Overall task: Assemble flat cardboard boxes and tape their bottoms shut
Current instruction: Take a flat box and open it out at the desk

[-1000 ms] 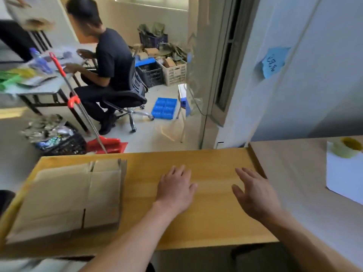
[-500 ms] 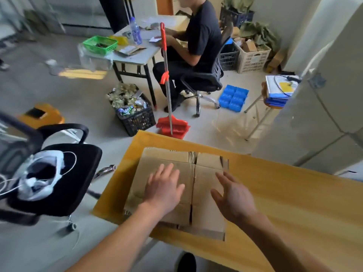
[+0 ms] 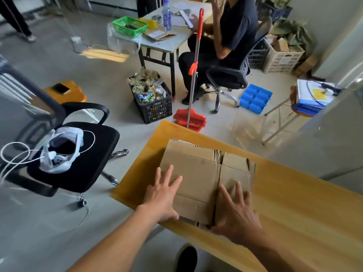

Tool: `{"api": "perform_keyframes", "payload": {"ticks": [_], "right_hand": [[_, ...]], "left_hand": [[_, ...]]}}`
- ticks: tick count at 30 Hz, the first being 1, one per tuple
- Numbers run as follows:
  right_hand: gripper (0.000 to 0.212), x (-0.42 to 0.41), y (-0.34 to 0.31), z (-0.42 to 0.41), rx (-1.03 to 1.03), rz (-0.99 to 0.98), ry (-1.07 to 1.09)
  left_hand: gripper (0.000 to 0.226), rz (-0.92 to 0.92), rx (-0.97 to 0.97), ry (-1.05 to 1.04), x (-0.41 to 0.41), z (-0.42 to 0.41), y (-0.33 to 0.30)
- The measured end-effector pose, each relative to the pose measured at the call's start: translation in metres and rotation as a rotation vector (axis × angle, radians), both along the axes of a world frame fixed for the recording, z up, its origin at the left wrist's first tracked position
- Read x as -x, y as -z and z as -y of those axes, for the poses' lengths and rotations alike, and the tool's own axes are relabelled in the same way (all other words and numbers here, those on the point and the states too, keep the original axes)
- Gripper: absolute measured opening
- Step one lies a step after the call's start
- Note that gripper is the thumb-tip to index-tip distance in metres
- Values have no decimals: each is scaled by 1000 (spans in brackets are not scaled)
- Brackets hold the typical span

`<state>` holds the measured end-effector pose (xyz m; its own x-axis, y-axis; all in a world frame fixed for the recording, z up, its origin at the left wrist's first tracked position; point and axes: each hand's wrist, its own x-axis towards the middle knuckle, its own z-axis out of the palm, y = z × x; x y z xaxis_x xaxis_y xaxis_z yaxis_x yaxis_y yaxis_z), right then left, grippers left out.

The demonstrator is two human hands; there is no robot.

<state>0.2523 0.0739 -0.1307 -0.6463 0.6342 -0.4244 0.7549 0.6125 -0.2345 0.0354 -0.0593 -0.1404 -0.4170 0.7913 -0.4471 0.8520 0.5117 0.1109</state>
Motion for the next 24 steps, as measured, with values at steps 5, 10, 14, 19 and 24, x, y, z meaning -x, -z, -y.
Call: {"api": "perform_keyframes", "payload": {"ticks": [5,10,14,19,24], "right_hand": [[134,-5,1,-3,28,-29,-61],[72,-28,-7,-9,101,-179,-143],[16,-40,-26,-10,52,-465,-101],[18,-31,-72,-28,-48,-708,43],[45,-31,-122,-42,56,-808,95]], "left_hand": [[109,5,-54,36,4,8,-6],[101,0,-114,25,-3,16,-24],[105,-37,-164,2,-16,16,-42],[67,2,-475,-29,-23,5,-89],[18,-57,-741,-29,-23,-17,-148]]}}
